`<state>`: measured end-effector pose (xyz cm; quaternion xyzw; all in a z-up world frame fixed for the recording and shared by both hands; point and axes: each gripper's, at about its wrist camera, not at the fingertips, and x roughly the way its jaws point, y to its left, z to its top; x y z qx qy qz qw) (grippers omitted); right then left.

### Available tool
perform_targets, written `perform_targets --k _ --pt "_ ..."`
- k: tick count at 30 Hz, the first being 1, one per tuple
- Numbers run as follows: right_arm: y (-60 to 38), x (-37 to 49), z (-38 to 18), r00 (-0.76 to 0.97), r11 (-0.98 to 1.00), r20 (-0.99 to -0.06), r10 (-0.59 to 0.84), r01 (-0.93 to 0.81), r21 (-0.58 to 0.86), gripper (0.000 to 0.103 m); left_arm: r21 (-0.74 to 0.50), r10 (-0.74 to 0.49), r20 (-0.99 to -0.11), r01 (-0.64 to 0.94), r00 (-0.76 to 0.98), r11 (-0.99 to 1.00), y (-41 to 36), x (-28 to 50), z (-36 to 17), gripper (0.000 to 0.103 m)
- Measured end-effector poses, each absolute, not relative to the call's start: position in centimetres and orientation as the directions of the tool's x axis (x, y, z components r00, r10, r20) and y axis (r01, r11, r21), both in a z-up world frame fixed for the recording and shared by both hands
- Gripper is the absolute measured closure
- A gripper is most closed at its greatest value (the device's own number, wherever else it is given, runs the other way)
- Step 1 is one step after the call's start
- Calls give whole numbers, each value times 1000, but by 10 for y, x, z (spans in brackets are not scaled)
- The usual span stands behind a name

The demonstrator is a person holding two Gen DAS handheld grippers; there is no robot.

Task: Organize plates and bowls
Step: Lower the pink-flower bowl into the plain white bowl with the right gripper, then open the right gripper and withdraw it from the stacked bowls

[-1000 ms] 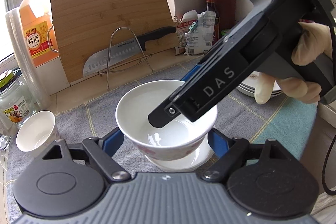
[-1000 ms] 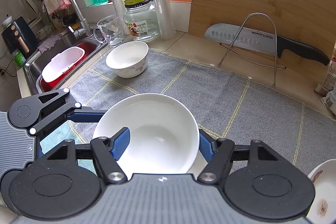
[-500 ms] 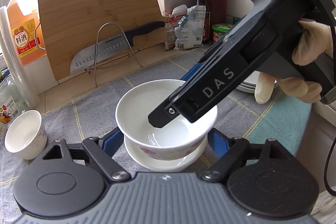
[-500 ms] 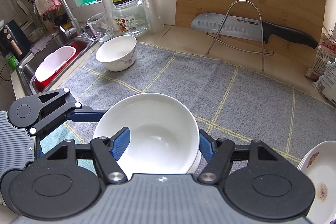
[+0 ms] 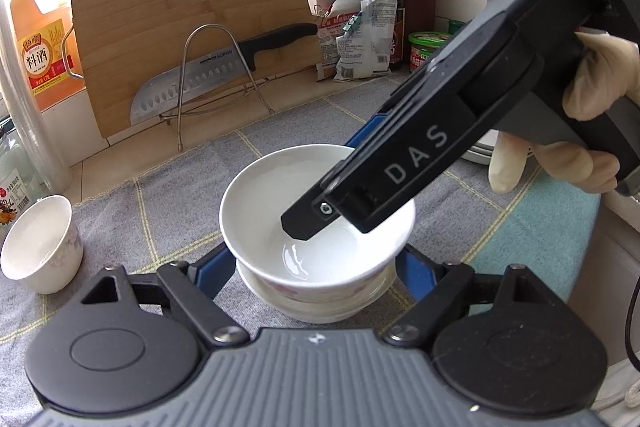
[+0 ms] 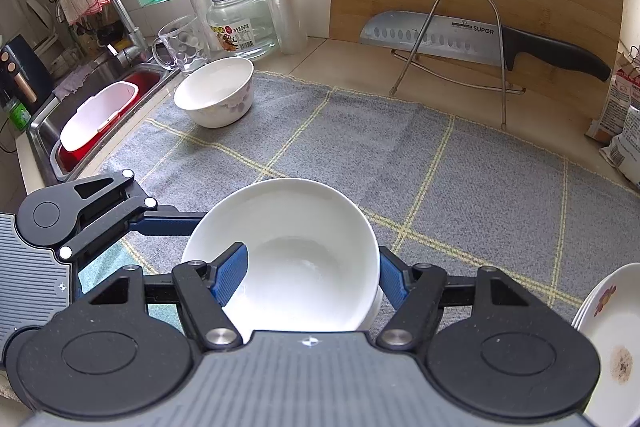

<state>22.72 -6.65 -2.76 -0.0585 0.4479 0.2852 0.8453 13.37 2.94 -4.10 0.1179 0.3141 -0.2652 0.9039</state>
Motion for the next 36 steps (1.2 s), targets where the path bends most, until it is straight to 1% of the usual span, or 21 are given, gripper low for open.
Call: perform_targets --k 36 --pt "-66 233 -37 420 829 -800 429 -535 163 29 41 -400 -648 554 648 831 29 137 -49 17"
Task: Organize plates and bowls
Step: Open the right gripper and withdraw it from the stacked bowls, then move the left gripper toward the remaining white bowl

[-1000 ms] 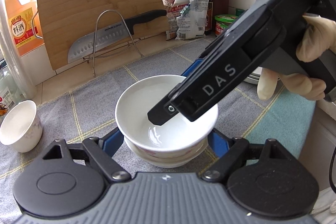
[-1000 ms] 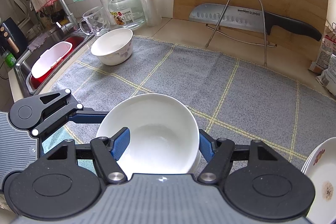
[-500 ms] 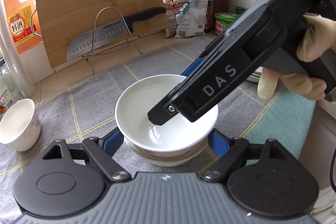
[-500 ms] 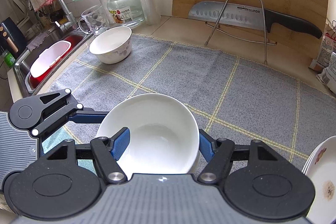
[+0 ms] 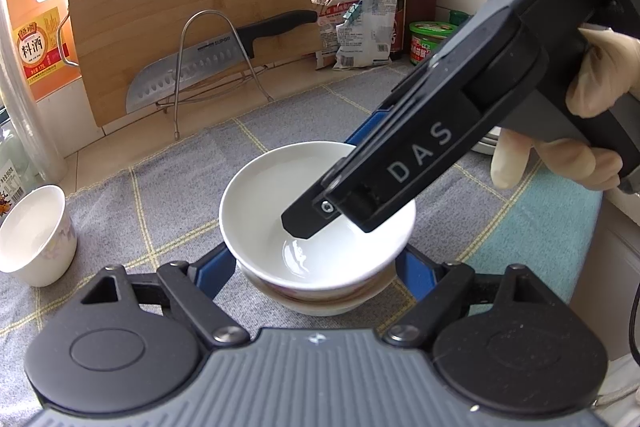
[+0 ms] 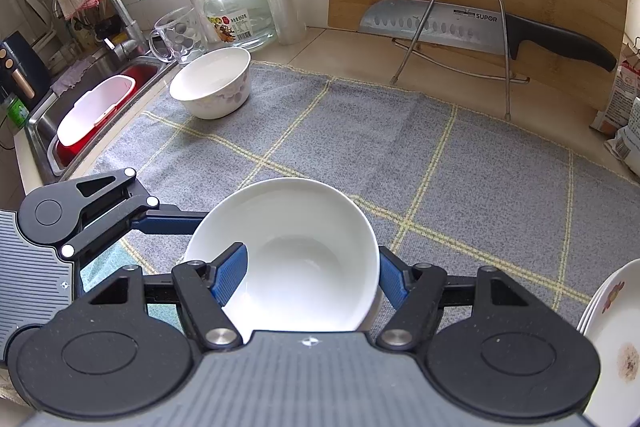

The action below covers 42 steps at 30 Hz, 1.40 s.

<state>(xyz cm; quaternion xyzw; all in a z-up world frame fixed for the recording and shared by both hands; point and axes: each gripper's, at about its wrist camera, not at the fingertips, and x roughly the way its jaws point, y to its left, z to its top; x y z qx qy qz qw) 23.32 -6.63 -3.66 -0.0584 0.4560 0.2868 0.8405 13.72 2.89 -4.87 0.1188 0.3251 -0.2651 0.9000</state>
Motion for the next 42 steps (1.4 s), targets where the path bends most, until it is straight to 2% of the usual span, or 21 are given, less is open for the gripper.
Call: perform_targets --k 8,10,14,16,18,33,42 --pt "-66 234 -37 420 829 -799 430 -534 166 27 28 -405 -648 551 645 834 30 139 -50 15" --pt "-67 233 -36 423 829 -797 431 -534 165 18 43 -403 -634 551 660 834 30 137 -48 13" --pt "-67 232 -34 424 824 -792 439 -542 166 12 43 -416 -616 556 669 830 32 134 -43 8" --pt "-67 230 -32 438 826 -788 433 -542 153 3 47 -415 -611 554 674 831 33 133 -41 7" --pt "-67 230 -30 447 827 -783 433 -543 147 1 53 -413 -611 556 675 830 34 131 -40 7" --pt "-51 216 -38 463 817 -794 395 -572 73 0 54 -402 -630 554 665 831 43 125 -44 6" --pt "-65 202 -35 481 835 -780 401 -542 95 0 64 -391 -653 562 649 825 58 118 -45 6"
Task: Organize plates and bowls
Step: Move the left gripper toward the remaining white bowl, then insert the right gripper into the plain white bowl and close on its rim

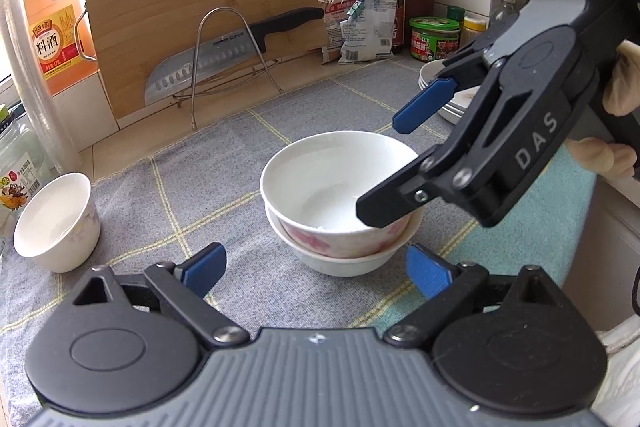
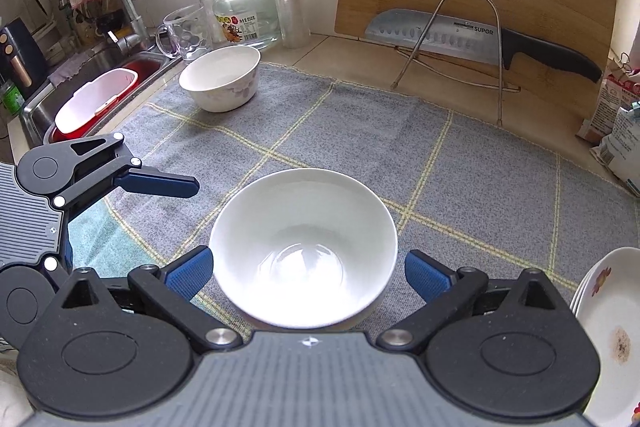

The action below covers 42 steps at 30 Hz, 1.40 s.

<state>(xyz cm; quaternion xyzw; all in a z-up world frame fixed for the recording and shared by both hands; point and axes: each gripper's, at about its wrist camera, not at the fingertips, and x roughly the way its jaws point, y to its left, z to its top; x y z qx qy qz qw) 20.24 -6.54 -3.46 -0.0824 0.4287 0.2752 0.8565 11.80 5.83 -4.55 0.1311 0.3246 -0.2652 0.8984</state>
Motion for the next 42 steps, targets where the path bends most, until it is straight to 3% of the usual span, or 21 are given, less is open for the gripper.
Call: perform_targets --k 13,28,42 --pt "-66 187 -19 538 861 -744 395 -499 96 0 61 -269 -663 408 699 911 115 129 -49 6" --pt "21 226 -8 512 819 -745 426 -568 79 0 95 -125 -617 231 777 968 200 171 -51 6" --pt "104 287 -4 494 773 -761 421 -634 15 0 32 -159 -605 223 780 974 225 220 -68 6"
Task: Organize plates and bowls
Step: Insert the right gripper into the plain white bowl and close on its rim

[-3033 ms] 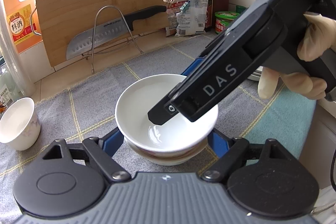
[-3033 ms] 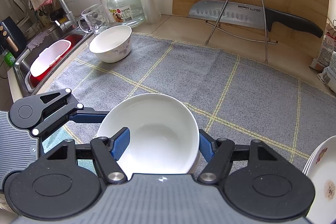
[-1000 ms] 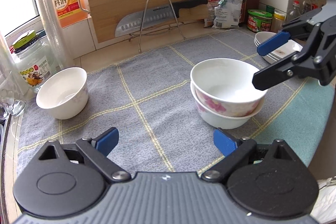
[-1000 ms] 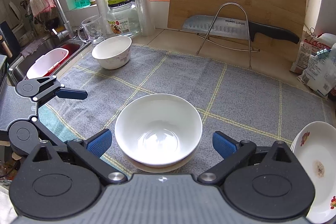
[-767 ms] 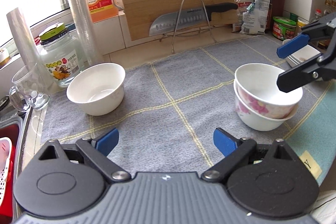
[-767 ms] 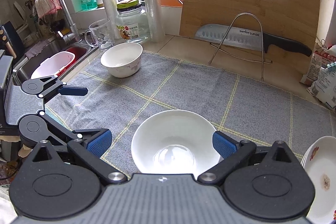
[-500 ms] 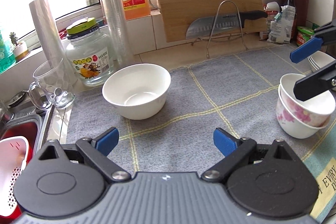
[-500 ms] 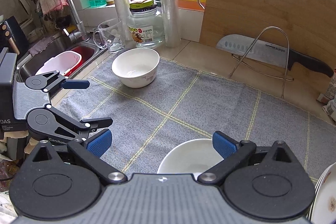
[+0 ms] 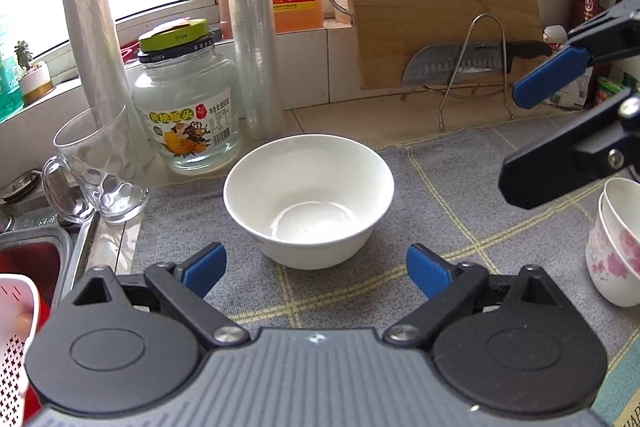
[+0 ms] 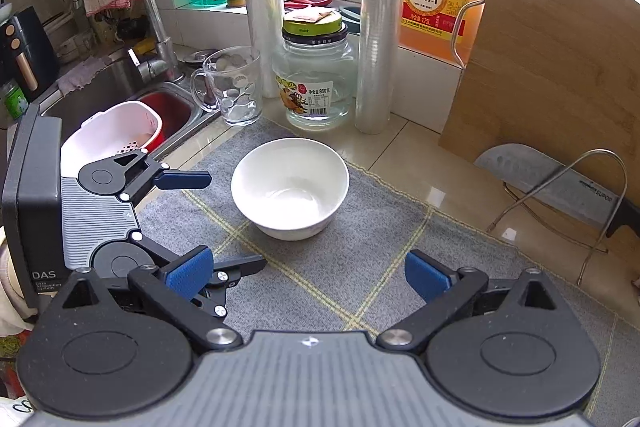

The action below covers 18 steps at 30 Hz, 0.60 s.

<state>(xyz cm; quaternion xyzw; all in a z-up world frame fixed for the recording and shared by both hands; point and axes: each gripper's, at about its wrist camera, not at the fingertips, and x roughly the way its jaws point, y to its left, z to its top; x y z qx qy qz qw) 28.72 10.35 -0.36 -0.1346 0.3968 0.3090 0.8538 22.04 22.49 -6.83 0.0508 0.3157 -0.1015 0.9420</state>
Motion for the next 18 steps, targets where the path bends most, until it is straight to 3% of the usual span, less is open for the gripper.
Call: perform_targets --k 18 --pt "151 362 -38 395 745 -821 412 -665 54 0 30 -184 -591 250 785 968 232 242 -85 7"
